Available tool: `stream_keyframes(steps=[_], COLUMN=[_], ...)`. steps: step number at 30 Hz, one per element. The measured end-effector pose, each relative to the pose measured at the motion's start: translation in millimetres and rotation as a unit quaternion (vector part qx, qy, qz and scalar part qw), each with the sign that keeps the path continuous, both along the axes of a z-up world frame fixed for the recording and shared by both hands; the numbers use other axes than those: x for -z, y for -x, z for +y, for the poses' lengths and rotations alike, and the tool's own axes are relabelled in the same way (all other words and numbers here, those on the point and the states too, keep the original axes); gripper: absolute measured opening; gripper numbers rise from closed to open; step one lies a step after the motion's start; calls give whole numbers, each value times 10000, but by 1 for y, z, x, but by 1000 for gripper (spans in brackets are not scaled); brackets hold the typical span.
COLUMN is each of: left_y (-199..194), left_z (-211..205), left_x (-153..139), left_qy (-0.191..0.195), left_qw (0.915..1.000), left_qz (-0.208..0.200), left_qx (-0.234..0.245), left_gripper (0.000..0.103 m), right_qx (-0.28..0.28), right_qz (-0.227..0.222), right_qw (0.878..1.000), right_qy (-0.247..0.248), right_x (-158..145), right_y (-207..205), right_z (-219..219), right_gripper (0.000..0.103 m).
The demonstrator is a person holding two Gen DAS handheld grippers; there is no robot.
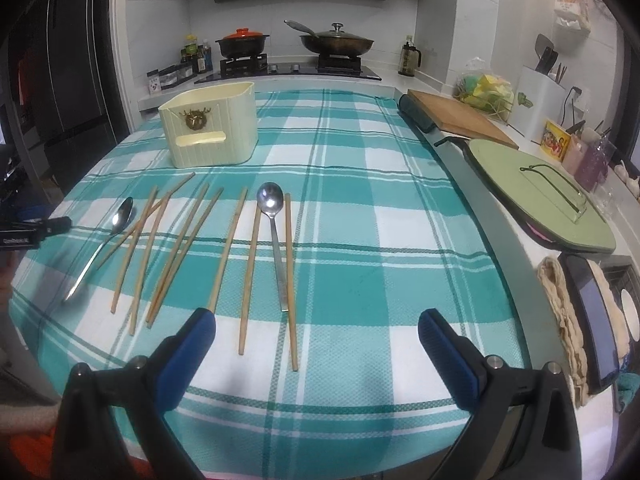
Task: Organize utensils
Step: 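Lower the left tool over a steel spoon while the right tool lowers over a chopstick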
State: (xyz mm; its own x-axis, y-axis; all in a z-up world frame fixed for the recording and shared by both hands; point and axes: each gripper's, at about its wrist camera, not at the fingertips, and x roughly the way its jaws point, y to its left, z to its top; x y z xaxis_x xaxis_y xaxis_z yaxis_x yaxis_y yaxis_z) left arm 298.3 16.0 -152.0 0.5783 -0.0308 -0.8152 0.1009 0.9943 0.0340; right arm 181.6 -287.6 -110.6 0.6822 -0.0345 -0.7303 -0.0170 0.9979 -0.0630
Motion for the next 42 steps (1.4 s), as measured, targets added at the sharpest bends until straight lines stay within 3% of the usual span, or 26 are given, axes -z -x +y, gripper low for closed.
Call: stream_keyframes(steps=[11, 20, 24, 25, 27, 30, 35, 38, 42], left_y=[-54, -62, -59, -58, -57, -55, -54, -54, -50], left_z=[-2, 6, 12, 13, 14, 15, 18, 19, 21], left_x=[51, 57, 58, 58, 58, 58, 58, 58, 55], left_qy=[-340, -249, -146, -154, -167, -158, -127, -159, -324], left_qw=[9986, 9984, 9983, 9983, 9982, 9981, 9979, 9978, 9974], left_qz=[336, 318, 350, 355, 365, 383, 428, 464, 533], left_qx=[-224, -387, -438, -441, -447, -462, -463, -437, -366], left_gripper=[103, 103, 103, 103, 103, 103, 103, 103, 103], right_qx=[37, -3, -308, -339, -473, -621, -901, -1015, -838], right_qz=[95, 143, 661, 823, 984, 1077, 1375, 1468, 1723], right_qw=[9999, 9999, 9972, 9957, 9933, 9915, 9847, 9838, 9813], right_qy=[-140, -48, -184, -265, -384, -380, -586, -152, 175], right_x=[8, 7, 34, 43, 56, 67, 78, 83, 81], right_y=[-12, -51, -95, -105, -123, -146, -173, -177, -176], right_z=[0, -15, -20, -21, -17, -9, 1, 11, 9], right_gripper=[101, 98, 63, 61, 44, 30, 26, 16, 15])
